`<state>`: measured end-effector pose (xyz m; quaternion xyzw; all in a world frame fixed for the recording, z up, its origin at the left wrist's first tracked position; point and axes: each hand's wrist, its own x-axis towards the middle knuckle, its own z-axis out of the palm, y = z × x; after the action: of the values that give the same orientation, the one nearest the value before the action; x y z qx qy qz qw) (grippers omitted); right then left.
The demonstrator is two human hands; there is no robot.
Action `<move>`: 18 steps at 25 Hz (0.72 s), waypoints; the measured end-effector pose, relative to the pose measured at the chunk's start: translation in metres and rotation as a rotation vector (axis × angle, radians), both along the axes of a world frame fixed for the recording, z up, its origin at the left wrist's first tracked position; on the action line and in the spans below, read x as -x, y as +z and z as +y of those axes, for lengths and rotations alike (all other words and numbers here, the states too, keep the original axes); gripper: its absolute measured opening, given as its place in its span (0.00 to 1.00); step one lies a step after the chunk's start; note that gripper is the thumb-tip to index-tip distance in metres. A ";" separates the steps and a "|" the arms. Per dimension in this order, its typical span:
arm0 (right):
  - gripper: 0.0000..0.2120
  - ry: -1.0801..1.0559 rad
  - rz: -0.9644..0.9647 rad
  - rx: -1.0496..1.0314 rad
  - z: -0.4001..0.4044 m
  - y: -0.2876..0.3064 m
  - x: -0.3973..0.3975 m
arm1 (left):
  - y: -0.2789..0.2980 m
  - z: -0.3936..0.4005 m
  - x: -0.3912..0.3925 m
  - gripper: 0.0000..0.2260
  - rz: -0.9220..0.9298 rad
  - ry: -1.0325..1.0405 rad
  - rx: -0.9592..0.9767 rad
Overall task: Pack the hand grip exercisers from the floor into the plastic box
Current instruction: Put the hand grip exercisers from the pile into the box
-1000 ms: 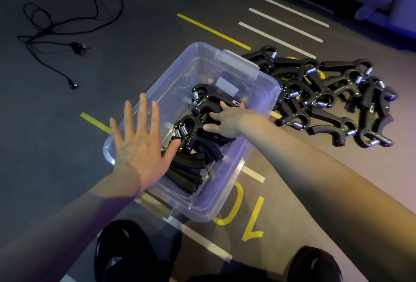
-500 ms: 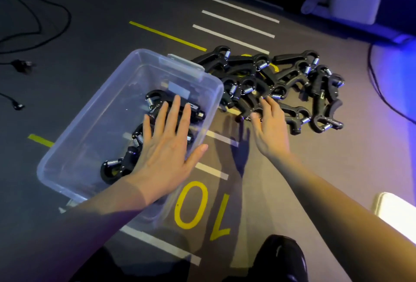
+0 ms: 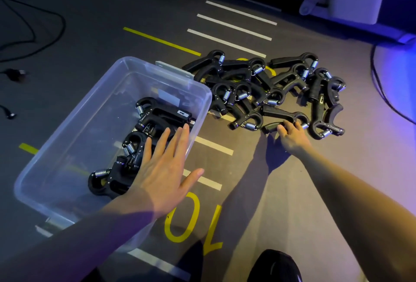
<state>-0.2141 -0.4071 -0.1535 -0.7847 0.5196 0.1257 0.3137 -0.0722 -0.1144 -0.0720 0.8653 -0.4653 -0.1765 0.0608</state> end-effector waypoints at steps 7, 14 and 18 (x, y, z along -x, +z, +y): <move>0.22 -0.128 0.071 -0.013 -0.021 -0.006 -0.006 | 0.003 0.003 0.001 0.37 0.025 0.012 0.001; 0.21 -0.185 0.135 0.014 0.006 -0.007 -0.011 | 0.003 0.009 0.001 0.39 0.029 0.018 -0.002; 0.17 -0.233 -0.080 0.068 0.020 -0.001 -0.004 | 0.003 0.012 0.001 0.39 0.029 0.029 -0.002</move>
<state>-0.2099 -0.3872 -0.1547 -0.7337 0.5981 0.0393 0.3199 -0.0736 -0.1026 -0.0695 0.8694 -0.4514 -0.1888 0.0691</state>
